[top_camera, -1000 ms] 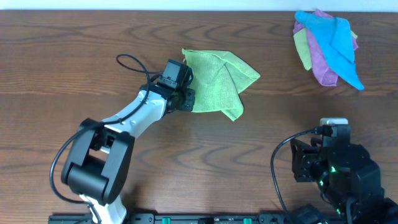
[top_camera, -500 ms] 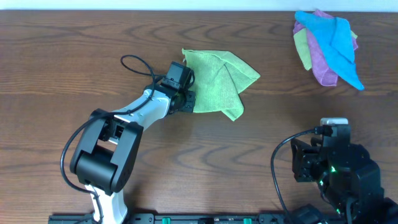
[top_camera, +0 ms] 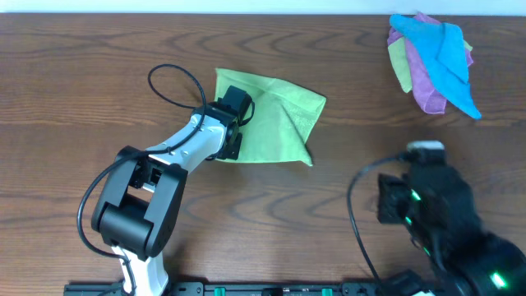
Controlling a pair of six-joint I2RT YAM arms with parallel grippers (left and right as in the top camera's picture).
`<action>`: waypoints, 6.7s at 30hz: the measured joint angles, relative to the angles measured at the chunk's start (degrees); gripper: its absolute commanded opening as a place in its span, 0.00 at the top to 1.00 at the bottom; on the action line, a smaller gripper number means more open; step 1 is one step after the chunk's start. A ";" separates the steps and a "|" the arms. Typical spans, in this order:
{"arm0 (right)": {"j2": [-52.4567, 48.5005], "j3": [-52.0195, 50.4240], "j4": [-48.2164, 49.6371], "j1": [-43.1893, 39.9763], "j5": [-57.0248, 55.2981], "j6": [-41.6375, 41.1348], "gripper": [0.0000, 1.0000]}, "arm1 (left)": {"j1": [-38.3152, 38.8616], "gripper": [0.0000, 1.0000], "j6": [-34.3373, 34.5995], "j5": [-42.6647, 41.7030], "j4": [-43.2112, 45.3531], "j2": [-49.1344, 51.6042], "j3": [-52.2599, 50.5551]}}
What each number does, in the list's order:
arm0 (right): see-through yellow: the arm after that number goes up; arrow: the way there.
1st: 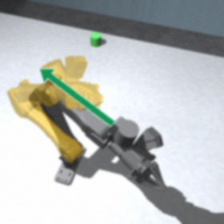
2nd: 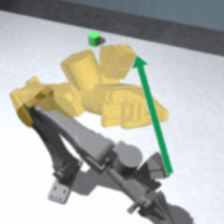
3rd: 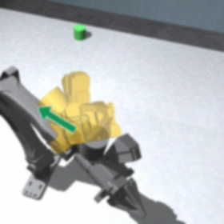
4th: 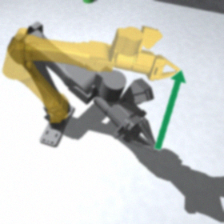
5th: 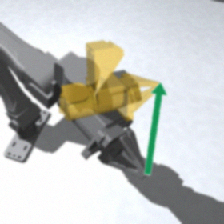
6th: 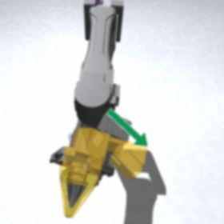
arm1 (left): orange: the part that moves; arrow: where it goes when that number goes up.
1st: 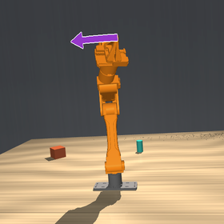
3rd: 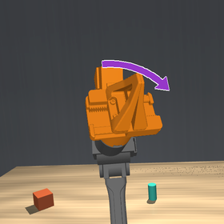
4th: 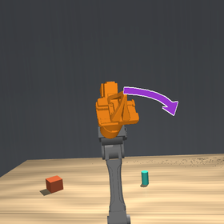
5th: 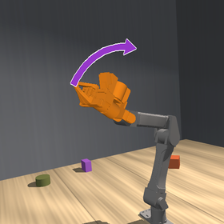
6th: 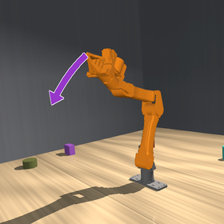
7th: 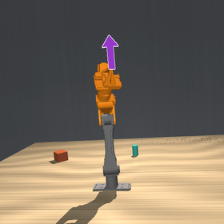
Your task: Fold the cloth
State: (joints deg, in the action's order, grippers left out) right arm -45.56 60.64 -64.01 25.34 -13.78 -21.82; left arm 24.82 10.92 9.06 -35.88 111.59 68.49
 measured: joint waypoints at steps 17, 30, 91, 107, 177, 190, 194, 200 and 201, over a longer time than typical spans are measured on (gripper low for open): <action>-47.15 -5.01 41.57 -0.52 11.98 8.04 0.98 | 0.00 0.94 5.25 2.54 -4.20 0.00 -0.26; -62.14 7.78 49.35 -2.67 18.75 10.82 0.99 | -0.07 0.94 5.60 2.08 -4.07 -0.04 -0.26; -78.03 15.56 61.07 -6.12 19.56 13.27 0.99 | -0.35 0.94 5.60 1.44 -3.91 -0.15 -0.33; -80.83 20.24 71.73 -10.36 12.11 10.84 0.99 | -0.35 0.94 5.57 1.42 -3.96 -0.15 -0.33; -32.20 -32.98 58.07 -11.19 47.50 -3.72 0.23 | -28.61 0.53 8.52 -42.69 26.82 -19.71 -29.38; -39.98 -32.96 63.93 -12.87 49.57 -4.72 0.18 | -28.74 0.51 6.78 -48.13 32.06 -15.45 -29.11; -40.63 -32.96 66.05 -13.35 48.68 -4.74 0.18 | -28.74 0.51 5.95 -48.15 32.09 -14.95 -28.55; -43.52 -32.54 70.79 -13.49 49.55 -4.83 0.19 | -28.74 0.52 5.53 -48.43 32.09 -14.36 -28.11; -44.15 -32.37 71.60 -13.49 49.79 -4.90 0.19 | -28.74 0.52 5.51 -48.59 32.11 -14.25 -28.04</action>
State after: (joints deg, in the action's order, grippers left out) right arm -89.71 28.27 7.60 11.86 36.01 -26.72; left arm -3.92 16.43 -39.53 -3.77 97.34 40.45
